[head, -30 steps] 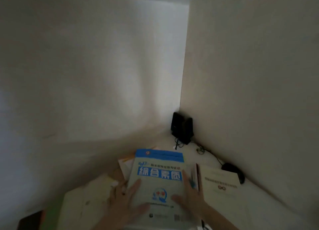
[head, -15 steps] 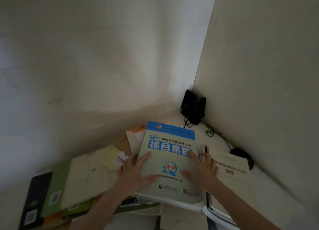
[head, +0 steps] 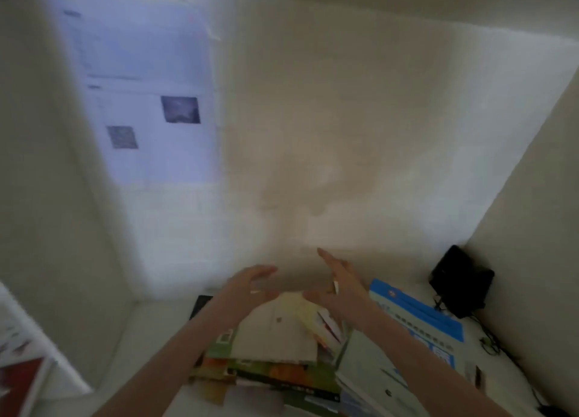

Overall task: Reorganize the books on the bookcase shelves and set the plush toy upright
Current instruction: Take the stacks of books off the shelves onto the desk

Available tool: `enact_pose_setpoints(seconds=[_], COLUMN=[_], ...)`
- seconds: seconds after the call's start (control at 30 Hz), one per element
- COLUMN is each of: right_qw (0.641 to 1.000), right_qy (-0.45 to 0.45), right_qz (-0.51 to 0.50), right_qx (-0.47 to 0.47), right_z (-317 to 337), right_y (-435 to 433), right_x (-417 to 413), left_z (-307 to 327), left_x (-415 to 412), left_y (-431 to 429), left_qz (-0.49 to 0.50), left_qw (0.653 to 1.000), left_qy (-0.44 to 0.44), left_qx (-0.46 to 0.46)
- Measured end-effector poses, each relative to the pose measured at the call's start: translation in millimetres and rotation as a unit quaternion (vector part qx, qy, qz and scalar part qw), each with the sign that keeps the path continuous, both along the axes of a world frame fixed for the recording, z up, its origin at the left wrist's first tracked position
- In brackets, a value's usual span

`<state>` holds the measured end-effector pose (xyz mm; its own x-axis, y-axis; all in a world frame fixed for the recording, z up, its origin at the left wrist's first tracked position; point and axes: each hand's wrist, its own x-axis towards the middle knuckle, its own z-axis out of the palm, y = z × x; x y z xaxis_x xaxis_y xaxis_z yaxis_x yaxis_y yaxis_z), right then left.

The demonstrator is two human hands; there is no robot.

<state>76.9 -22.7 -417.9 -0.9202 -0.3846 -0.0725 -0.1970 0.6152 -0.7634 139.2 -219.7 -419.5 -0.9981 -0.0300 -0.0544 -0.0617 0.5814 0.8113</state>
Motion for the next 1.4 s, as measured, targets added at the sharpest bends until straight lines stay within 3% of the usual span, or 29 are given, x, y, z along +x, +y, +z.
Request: enact_pose_setpoints(seconds=[0.17, 0.3, 0.53, 0.6, 0.67, 0.77, 0.83, 0.9, 1.1, 1.23, 1.4], right_qw=[0.989, 0.963, 0.898, 0.888, 0.875, 0.85, 0.835, 0.826, 0.772, 0.761, 0.773], right_qy=[-0.002, -0.002, 0.058, 0.114, 0.225, 0.374, 0.41, 0.418, 0.503, 0.514, 0.519], right_qz=[0.121, 0.222, 0.378, 0.398, 0.41, 0.367, 0.335, 0.328, 0.35, 0.366, 0.339], right_qx=[-0.088, -0.154, -0.219, -0.2, -0.127, 0.052, 0.149, 0.189, 0.166, 0.152, 0.135], right_z=[61.5, 106.4, 138.5, 137.1, 130.5, 126.6, 130.8, 134.9, 145.0, 157.1, 160.4], right_y=[-115.4, -213.6, -339.2, -366.8, -394.9, -431.5, -448.2, -458.4, -461.7, -456.2, -454.6], right_x=[25.0, 68.1, 149.2, 162.1, 164.3, 159.7, 156.0, 154.7, 153.7, 150.2, 152.0], left_z=[57.1, 99.5, 136.5, 127.2, 112.0, 95.3, 98.6, 102.3, 110.0, 130.1, 136.2], left_x=[56.1, 109.3, 191.7, 202.5, 207.3, 209.2, 209.9, 212.3, 213.3, 204.3, 205.1], left_y=[-101.3, -170.2, -271.7, -305.8, -331.3, -355.7, -369.1, -377.9, -404.0, -424.9, -438.0], left_qz=[0.095, 0.199, 0.35, 0.386, 0.417, 0.405, 0.398, 0.424, 0.377, 0.291, 0.223], left_qw=[0.991, 0.965, 0.883, 0.865, 0.847, 0.83, 0.818, 0.796, 0.754, 0.775, 0.786], left_qy=[0.068, 0.159, 0.303, 0.288, 0.261, 0.26, 0.264, 0.263, 0.203, 0.161, 0.183], left_qx=[0.061, 0.066, -0.082, -0.141, -0.203, -0.283, -0.321, -0.343, -0.499, -0.537, -0.546])
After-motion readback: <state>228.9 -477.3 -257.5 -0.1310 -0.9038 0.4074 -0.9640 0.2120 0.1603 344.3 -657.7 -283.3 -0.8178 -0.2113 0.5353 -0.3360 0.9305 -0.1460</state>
